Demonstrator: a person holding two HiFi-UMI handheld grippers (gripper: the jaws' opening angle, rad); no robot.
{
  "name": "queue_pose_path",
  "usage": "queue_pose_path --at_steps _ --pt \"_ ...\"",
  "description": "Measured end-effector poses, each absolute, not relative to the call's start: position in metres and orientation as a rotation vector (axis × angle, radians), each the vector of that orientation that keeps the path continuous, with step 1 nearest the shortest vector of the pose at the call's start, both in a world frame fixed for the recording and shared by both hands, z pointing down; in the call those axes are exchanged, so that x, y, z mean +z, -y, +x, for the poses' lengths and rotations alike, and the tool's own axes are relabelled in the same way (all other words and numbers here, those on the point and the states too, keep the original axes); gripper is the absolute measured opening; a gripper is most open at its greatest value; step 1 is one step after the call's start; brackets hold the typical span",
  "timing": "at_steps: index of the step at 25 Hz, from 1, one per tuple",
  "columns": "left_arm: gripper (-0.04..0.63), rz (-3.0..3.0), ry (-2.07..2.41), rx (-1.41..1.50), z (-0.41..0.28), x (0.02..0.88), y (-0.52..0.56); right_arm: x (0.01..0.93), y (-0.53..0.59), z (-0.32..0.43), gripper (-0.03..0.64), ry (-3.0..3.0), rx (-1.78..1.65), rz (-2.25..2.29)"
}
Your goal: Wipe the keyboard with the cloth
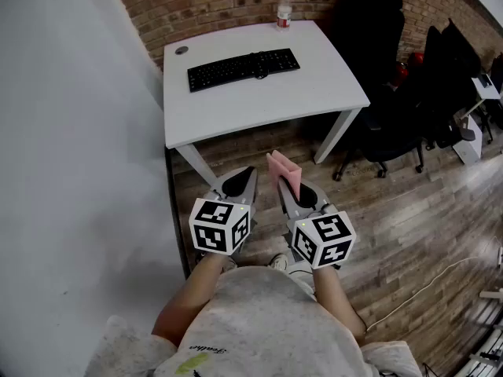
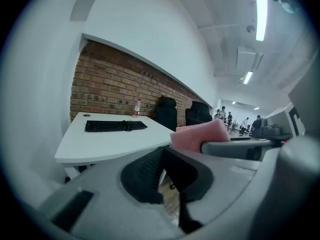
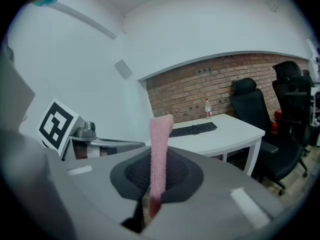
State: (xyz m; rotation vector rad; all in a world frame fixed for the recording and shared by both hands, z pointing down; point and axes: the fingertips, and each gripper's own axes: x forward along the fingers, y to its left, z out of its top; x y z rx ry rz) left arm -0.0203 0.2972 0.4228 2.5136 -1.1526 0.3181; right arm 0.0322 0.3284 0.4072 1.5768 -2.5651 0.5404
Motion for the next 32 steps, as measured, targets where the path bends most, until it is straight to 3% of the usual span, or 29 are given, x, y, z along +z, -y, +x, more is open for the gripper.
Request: queue_pose_path --at_steps 17,32 --pt "-0.011 2.453 1.241 0.323 0.038 0.440 -0.288 0.430 -0.320 0.084 0.023 2.632 0.574 1.410" --pt "-0.011 2.428 1.283 0.291 0.027 0.440 -0.187 0.433 -0.228 0.071 0.023 2.638 0.551 1.339"
